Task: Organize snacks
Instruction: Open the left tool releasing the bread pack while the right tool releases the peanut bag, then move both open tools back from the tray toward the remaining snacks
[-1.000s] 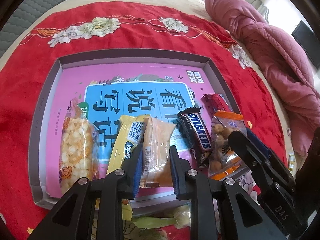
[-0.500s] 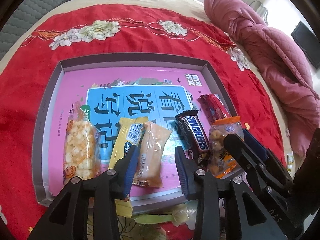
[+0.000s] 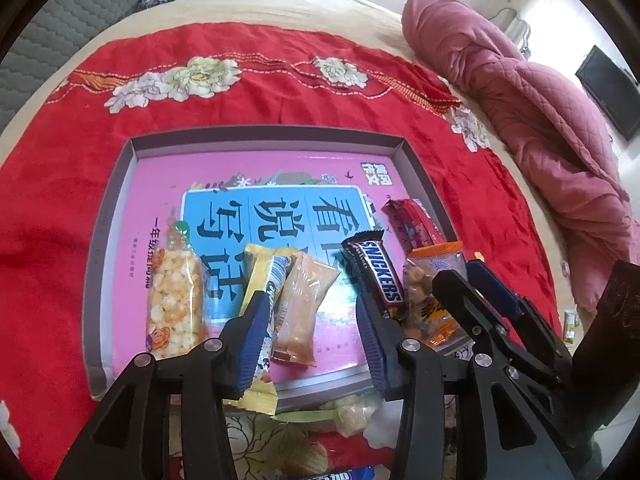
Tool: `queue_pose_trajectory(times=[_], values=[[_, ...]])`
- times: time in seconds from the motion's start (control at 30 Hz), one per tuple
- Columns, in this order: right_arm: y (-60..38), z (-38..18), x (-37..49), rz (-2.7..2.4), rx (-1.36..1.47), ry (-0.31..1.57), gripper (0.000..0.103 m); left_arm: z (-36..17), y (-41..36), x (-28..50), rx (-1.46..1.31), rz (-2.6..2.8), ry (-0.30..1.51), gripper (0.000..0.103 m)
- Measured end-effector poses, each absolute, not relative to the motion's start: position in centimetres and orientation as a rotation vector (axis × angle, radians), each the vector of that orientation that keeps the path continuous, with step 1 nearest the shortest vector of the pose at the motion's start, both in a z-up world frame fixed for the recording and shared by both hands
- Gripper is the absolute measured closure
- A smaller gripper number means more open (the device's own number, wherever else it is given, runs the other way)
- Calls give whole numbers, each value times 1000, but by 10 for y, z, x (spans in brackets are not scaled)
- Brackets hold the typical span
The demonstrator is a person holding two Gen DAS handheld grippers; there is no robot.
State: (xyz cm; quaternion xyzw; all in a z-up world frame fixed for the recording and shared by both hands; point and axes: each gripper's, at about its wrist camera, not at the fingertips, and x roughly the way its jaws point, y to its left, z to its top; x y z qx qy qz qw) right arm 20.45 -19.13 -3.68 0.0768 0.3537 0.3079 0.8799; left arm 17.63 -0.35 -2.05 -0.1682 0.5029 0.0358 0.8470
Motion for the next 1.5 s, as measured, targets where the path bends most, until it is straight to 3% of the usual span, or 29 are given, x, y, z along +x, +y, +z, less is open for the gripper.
queue_pose_trajectory(times=[0.6,0.77,1.5], values=[[-191,-29,199,645,140,691,38,-7,-3,169,-339,91,1042,49],[-192,-23,195,634,118,665,30,-2,-1,166,-332,97,1028,44],[-202,3,171,604,54,557,20,26,15,137,-339,109,969,44]])
